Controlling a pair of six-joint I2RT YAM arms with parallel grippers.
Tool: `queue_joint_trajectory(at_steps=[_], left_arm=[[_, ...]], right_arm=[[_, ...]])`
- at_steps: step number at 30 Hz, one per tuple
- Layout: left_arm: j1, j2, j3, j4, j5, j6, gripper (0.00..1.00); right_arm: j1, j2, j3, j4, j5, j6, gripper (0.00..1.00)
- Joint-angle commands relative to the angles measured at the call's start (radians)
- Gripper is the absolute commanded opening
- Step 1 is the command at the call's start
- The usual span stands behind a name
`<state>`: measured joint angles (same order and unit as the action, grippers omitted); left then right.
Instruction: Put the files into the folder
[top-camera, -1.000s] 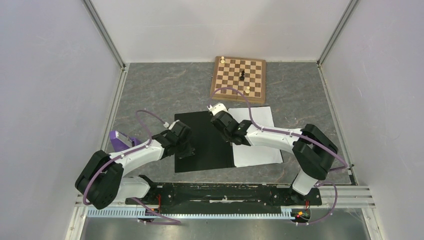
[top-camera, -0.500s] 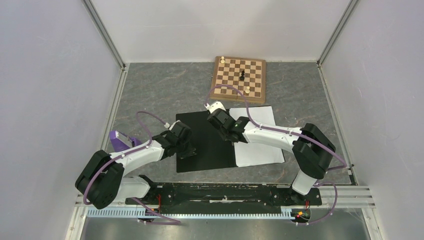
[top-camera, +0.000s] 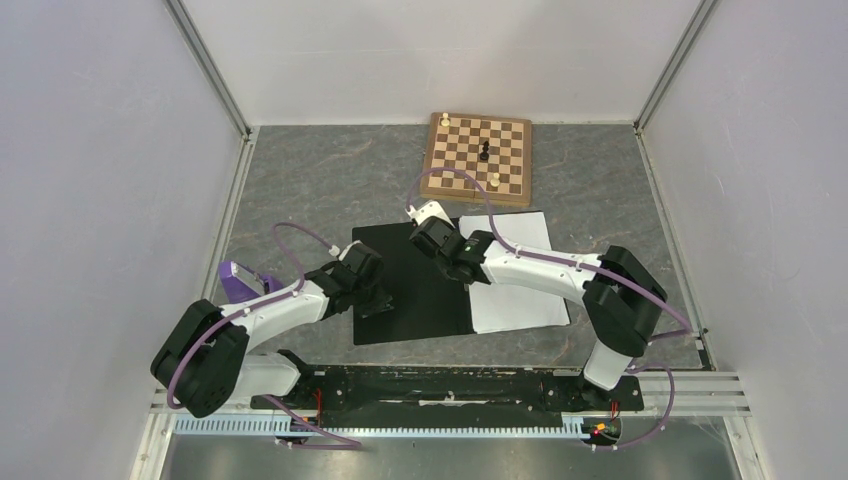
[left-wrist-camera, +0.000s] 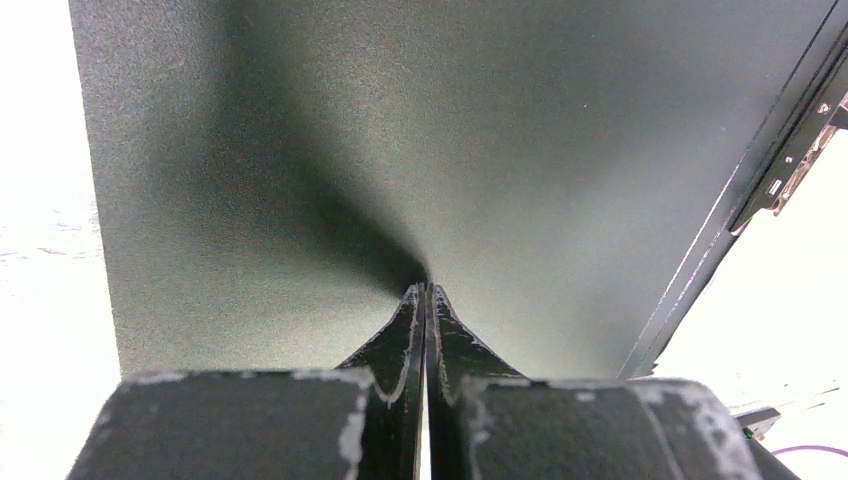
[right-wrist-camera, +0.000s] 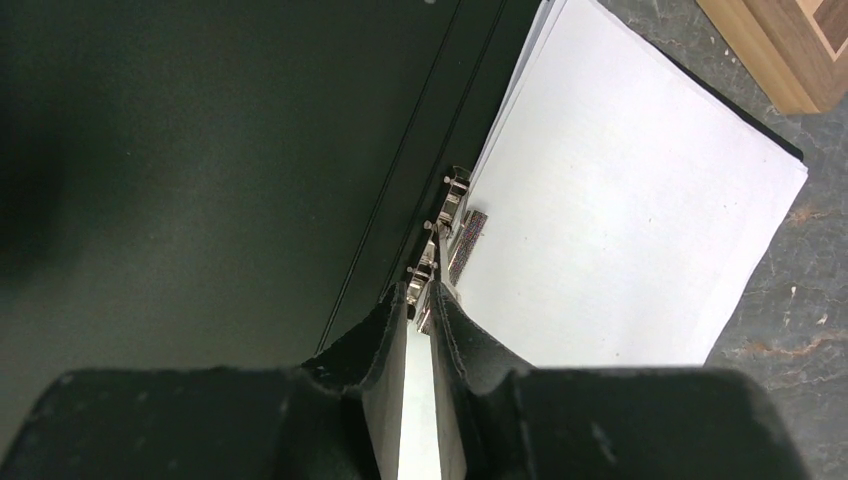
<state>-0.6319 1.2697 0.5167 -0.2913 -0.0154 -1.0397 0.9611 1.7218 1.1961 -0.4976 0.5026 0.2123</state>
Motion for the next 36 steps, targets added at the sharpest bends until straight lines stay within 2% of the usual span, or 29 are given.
queue_joint_trajectory(at_steps=[1,8,14,36], left_arm=[[-0.009,0.028,-0.030,-0.041,-0.022,-0.010,0.02],[-0.009,0.023,-0.025,-0.049,-0.027,-0.008,0.02],[-0.009,0.013,-0.020,-0.058,-0.033,-0.006,0.02],[-0.009,-0.009,-0.035,-0.066,-0.042,-0.017,0.02]], right_arm=[[0.010,-0.003,0.064,-0.012,0.023,-0.009,0.17],[0.012,-0.005,0.076,-0.013,0.023,-0.006,0.17],[0.011,0.030,0.104,-0.070,0.084,0.000,0.17],[0.013,0.041,0.088,-0.081,0.054,0.011,0.13]])
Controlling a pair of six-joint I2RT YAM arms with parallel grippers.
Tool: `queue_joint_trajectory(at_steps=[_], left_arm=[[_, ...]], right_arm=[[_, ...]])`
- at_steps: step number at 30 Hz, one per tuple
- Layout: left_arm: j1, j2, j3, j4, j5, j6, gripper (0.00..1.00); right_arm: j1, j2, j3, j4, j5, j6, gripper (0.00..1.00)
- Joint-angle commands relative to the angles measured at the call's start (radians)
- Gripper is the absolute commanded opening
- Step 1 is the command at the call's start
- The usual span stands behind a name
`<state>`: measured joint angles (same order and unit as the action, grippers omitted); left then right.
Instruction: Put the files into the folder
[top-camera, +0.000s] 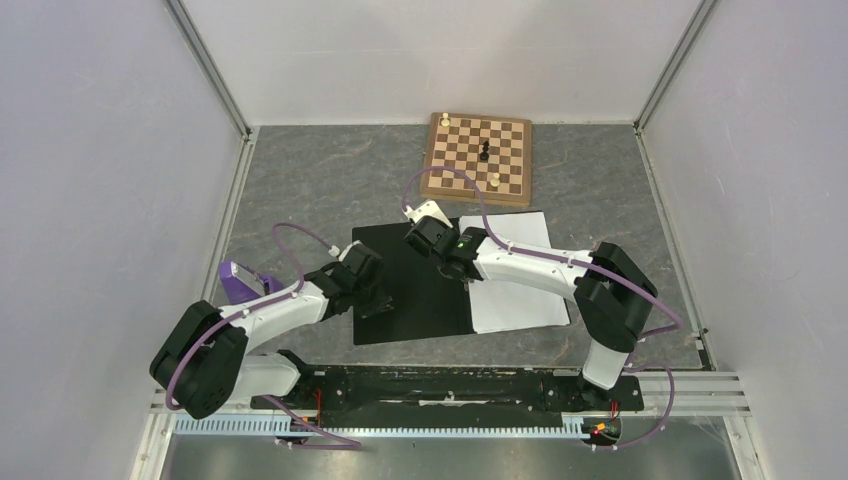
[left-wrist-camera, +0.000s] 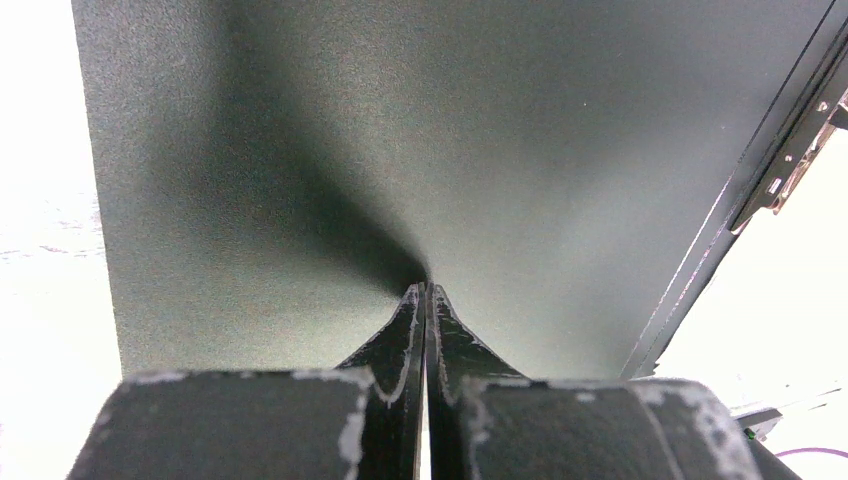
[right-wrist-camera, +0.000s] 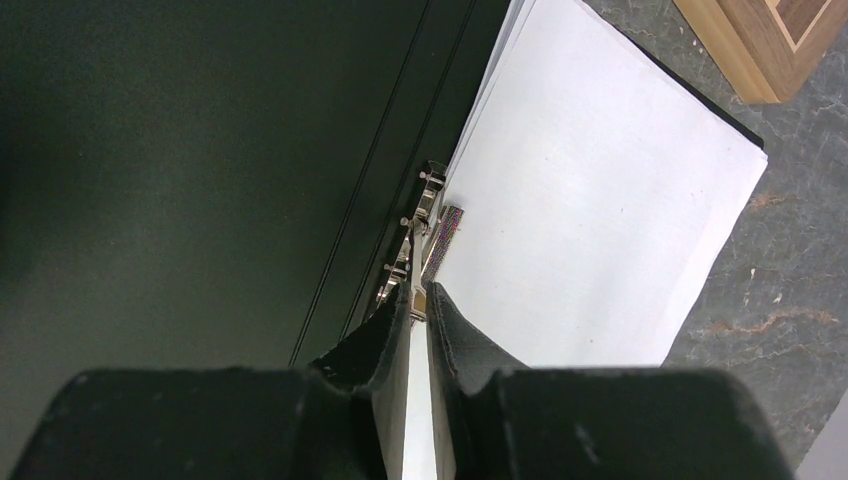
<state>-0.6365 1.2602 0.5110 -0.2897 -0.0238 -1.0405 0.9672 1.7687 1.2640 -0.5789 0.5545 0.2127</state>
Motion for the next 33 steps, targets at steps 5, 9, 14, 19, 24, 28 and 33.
queue_joint_trajectory(at_steps=[5,9,14,19,24,28,33], left_arm=[[-0.005,0.003,-0.028,-0.066,-0.035,-0.016,0.02],[-0.005,0.007,-0.027,-0.066,-0.034,-0.015,0.02],[-0.005,0.011,-0.026,-0.065,-0.036,-0.015,0.02],[-0.005,0.012,-0.025,-0.069,-0.038,-0.015,0.02],[-0.005,0.016,-0.028,-0.078,-0.046,-0.024,0.02],[-0.003,0.024,-0.036,-0.077,-0.045,-0.037,0.02],[-0.003,0.035,-0.042,-0.069,-0.045,-0.047,0.02]], right_arm=[[0.008,-0.012,0.003,0.001,-0.004,0.017,0.13],[0.010,-0.021,-0.014,0.015,-0.016,0.018,0.13],[0.010,-0.020,-0.014,0.017,-0.015,0.018,0.13],[0.010,-0.020,-0.018,0.016,-0.006,0.020,0.11],[0.010,-0.038,-0.049,0.005,0.008,0.026,0.06],[0.010,-0.077,-0.129,0.021,0.004,0.046,0.03],[0.004,-0.123,-0.244,0.067,-0.006,0.080,0.02]])
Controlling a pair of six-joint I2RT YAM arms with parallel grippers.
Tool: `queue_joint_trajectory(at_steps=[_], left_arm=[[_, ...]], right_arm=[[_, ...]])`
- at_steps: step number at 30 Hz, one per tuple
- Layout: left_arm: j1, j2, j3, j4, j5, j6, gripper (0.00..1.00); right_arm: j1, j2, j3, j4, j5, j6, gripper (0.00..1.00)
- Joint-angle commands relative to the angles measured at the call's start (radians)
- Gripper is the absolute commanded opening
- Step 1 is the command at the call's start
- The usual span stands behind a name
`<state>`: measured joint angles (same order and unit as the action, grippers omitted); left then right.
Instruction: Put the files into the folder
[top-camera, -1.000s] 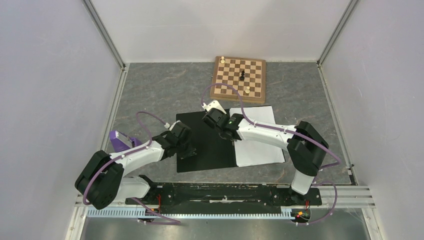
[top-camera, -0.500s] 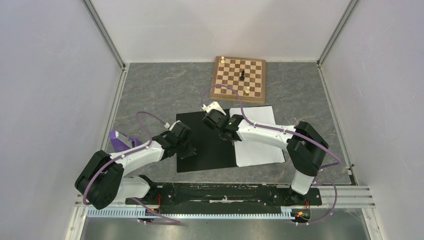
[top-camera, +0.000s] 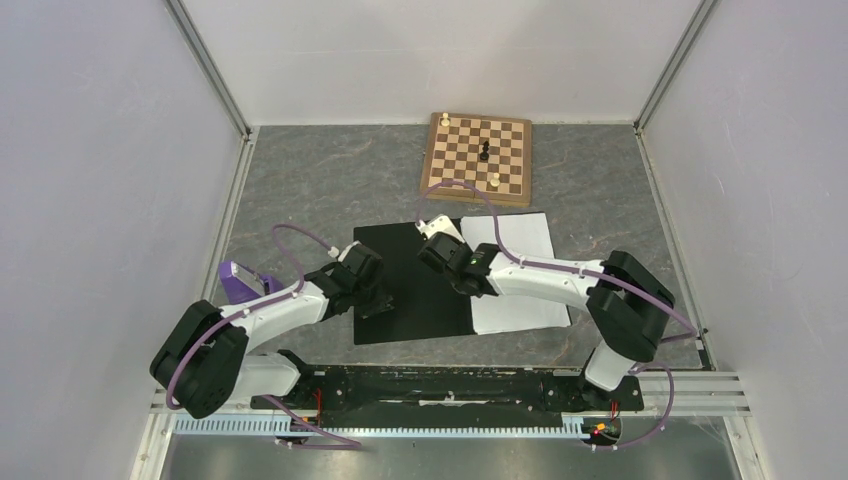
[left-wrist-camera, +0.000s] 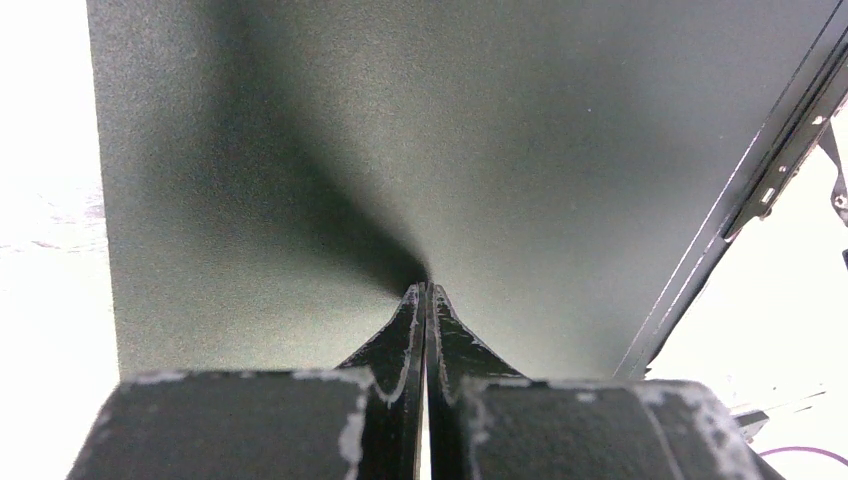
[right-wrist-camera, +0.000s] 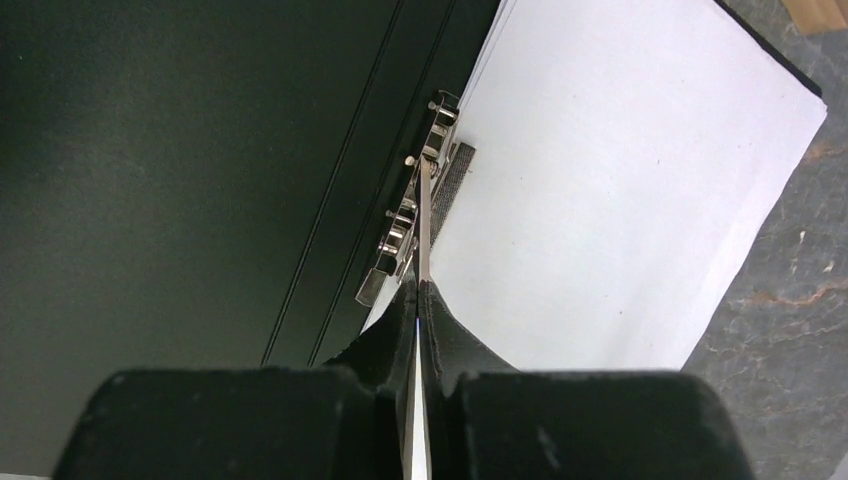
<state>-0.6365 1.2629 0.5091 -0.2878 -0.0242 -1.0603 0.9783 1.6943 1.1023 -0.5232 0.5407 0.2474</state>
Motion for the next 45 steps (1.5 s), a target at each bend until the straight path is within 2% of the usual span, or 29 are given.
queue_joint_trajectory(at_steps=[1,6,27,45], left_arm=[[-0.003,0.035,-0.040,-0.071,-0.044,-0.029,0.02],[-0.003,0.042,-0.037,-0.073,-0.044,-0.027,0.02],[-0.003,0.013,-0.067,-0.064,-0.050,-0.045,0.02],[-0.010,0.068,-0.138,0.061,-0.046,-0.084,0.02]], right_arm=[[-0.010,-0.057,-0.104,0.026,-0.003,0.050,0.01],[-0.019,-0.066,-0.177,0.091,-0.059,0.075,0.00],[-0.128,-0.071,-0.342,0.201,-0.109,0.095,0.00],[-0.262,-0.073,-0.416,0.330,-0.317,0.078,0.00]])
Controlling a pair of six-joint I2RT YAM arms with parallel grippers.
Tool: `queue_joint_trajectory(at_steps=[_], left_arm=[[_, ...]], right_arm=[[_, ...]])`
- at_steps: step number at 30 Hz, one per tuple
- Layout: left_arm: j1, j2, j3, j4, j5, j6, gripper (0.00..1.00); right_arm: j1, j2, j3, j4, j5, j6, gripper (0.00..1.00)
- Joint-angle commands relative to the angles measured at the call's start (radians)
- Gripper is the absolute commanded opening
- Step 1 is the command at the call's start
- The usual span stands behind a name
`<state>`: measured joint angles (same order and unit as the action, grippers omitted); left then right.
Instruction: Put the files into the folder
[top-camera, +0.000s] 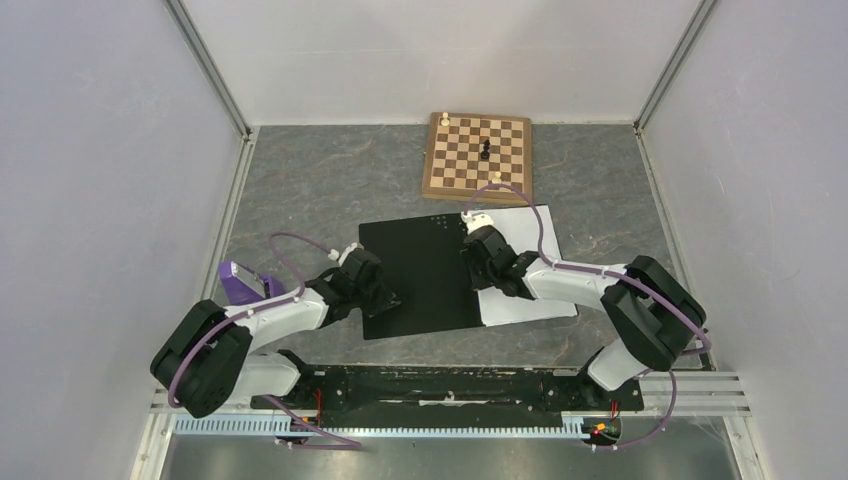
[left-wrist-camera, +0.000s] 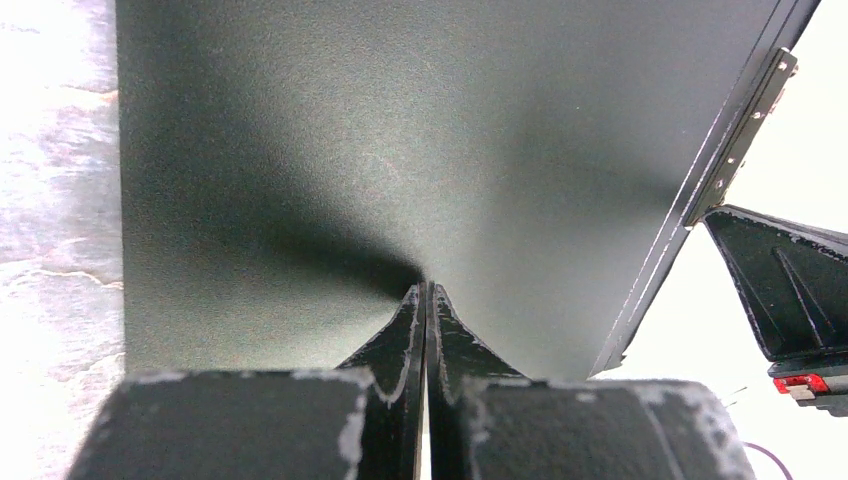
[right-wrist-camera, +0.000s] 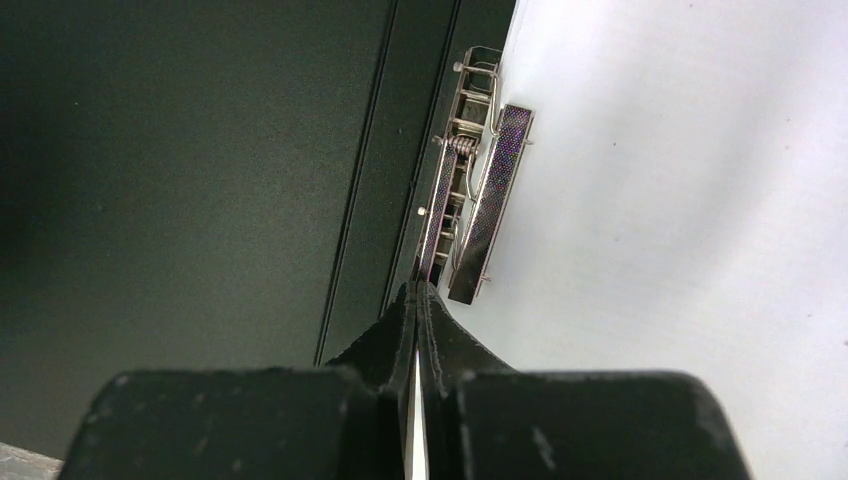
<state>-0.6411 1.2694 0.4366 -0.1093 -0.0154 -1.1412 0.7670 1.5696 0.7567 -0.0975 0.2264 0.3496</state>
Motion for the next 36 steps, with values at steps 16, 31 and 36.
queue_joint_trajectory(at_steps=[16,31,36], left_arm=[[-0.016,0.078,-0.091,-0.079,-0.047,-0.019,0.02],[-0.022,0.082,-0.098,-0.069,-0.048,-0.027,0.02],[-0.022,0.077,-0.101,-0.069,-0.051,-0.025,0.02]], right_arm=[[-0.061,0.106,-0.096,-0.062,-0.030,-0.002,0.00],[-0.035,0.091,-0.065,-0.108,0.041,-0.011,0.00],[-0.033,0.038,-0.020,-0.137,0.031,-0.023,0.00]])
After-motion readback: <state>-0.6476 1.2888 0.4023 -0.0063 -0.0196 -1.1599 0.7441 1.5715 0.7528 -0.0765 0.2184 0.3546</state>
